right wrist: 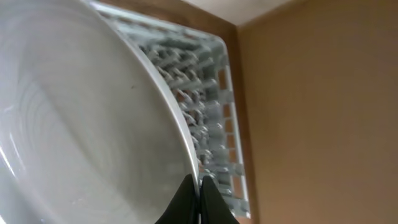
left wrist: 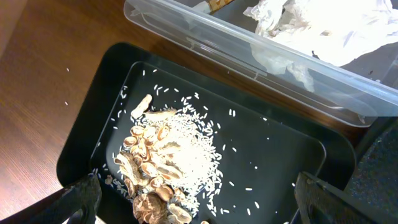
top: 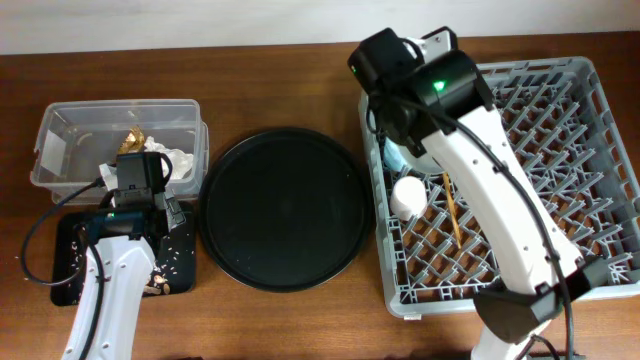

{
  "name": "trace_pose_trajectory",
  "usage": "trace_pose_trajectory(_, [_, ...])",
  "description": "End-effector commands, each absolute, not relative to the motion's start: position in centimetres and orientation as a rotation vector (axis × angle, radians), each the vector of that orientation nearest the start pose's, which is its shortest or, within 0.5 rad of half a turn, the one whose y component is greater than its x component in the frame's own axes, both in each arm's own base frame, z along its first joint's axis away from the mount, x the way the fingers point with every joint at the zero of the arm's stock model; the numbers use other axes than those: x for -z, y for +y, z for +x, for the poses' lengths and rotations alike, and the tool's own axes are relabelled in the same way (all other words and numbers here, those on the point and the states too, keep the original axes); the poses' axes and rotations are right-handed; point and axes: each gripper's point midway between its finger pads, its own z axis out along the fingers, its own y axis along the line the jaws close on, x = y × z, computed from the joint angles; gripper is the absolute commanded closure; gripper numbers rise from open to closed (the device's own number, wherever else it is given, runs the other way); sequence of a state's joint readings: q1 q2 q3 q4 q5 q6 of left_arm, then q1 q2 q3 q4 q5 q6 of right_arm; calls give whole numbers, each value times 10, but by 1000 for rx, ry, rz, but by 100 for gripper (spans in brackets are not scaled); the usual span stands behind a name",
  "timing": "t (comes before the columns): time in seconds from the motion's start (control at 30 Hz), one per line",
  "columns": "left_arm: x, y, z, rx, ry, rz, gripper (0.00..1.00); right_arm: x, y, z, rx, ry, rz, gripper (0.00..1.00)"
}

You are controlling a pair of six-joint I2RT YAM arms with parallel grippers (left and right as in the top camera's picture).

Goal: Sort waste into correct bins and load items into the dishwasher rack
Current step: 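Carry the white plate into the rack and stand it upright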

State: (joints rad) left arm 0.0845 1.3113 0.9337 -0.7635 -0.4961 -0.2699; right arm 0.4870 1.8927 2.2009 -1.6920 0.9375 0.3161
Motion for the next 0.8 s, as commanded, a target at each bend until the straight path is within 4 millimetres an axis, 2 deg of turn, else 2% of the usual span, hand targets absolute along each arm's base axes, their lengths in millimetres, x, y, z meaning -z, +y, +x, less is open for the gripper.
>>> trace_pose_trajectory(0.0, [-133,106,291,-593,2534,-601,1,-316,-7,381,1237,2392,40,96])
trace_pose_trajectory(0.1, [-133,106,291,-594,2534,-602,1,-298,-37,381,1243,2461,135,96])
trace_pose_trajectory(0.17, [-133,106,291,-593,2534,-601,1,-284,-42,381,1185,2517,176,96])
trace_pose_trajectory(0.27, [-133,106,291,-594,2534,-602,1,-268,-44,382,1141,2566,197,96])
trace_pose_trajectory(0.57, [-133,106,291,-594,2534,-602,1,-236,-41,383,1177,2595,155,96])
trace_pose_trajectory(0.77, [-133,106,291,-594,2534,-602,1,-229,-38,386,1174,2590,148,96])
